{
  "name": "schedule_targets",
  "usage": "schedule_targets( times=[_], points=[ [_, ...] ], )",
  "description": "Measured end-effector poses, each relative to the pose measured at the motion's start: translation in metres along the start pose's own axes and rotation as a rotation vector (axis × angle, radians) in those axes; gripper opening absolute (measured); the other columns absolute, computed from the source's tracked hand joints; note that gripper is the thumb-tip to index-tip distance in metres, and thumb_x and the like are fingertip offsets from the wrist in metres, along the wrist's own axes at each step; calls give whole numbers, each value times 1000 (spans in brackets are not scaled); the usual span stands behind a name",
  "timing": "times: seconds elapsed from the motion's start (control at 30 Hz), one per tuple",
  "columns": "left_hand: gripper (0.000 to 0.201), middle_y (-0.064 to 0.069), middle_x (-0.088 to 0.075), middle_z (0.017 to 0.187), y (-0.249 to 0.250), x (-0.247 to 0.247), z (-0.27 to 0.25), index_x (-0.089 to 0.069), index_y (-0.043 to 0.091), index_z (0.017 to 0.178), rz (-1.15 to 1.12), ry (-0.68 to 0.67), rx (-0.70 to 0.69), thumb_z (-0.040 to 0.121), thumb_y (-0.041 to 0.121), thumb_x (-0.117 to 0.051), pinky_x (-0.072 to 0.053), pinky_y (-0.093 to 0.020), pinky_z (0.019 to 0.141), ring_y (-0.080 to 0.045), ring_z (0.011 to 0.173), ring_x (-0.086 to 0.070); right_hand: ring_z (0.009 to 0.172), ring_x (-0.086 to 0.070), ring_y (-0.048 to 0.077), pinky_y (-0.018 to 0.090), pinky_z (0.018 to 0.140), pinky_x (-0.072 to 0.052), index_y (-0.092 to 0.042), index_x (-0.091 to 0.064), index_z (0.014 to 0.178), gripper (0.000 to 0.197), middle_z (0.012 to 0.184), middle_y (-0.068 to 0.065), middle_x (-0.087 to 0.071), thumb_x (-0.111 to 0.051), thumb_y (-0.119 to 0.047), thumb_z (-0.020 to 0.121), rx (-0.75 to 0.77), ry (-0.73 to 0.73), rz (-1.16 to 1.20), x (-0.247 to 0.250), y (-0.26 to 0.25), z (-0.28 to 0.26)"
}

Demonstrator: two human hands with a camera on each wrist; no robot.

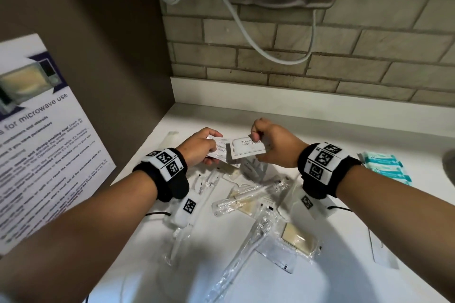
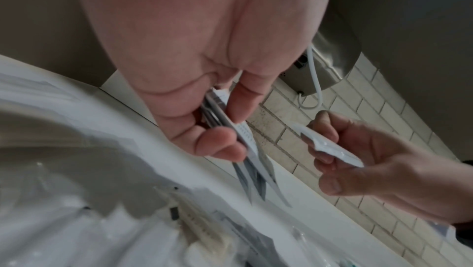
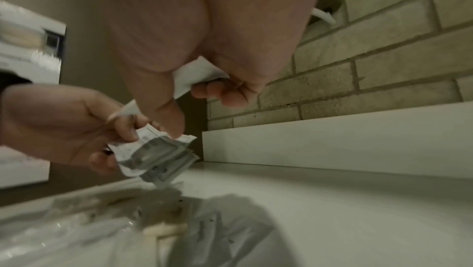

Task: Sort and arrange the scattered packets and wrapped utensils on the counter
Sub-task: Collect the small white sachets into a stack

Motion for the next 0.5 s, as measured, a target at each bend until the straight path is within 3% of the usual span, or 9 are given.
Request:
schedule_targets(
  times=[0.1, 0.2, 0.3, 0.37, 0.5],
  points=[
    [32, -16, -65, 110, 10, -8, -6, -58, 23, 98, -49, -23, -20, 89, -3, -41, -43, -23, 45, -23, 78, -60, 61, -40, 8, 16, 54, -35, -15, -51, 87, 37, 91, -2, -46, -77, 0, 65, -31, 11, 77, 1, -7, -5],
    [28, -15, -67, 97, 15, -18, -12, -55, 15, 106, -125, -53, -26, 92, -2, -38, -41, -23, 42, -19, 61, -60, 68, -45, 2, 11, 59, -34, -12, -59, 94, 34, 90, -9, -45, -80, -5, 69, -46, 47, 83, 5, -13, -9],
    [27, -19, -68, 98, 11, -24, -20, -57, 8, 107, -211, -53, -21, 93, 0, -35, -40, -28, 48, -23, 63, -59, 82, -51, 6, 17, 71, -37, -19, -62, 93, 29, 98, -6, -52, -81, -12, 73, -52, 81, 88, 8, -18, -13],
    [28, -25, -66, 99, 10, -27, -27, -59, 5, 101, -305, -39, -26, 93, 3, -32, -39, -29, 48, -25, 61, -56, 84, -52, 5, 19, 73, -38, -20, -64, 95, 28, 99, -7, -55, -82, -16, 74, -78, 78, 97, 7, -19, -17],
    [38, -25, -63, 94, 17, -42, -33, -57, 5, 100, -447, -130, 20, 98, 36, -35, -35, -29, 50, -27, 59, -54, 83, -55, 8, 13, 68, -40, -16, -69, 103, 30, 96, -10, -60, -80, -16, 76, -95, 56, 46, 6, -20, -28]
  ],
)
Point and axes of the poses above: each hand's wrist, its own z-axis towards the middle knuckle, its own x-axis out of the back of the hand, y = z × x, the point moved 7 cm from there along z, towards the middle knuckle
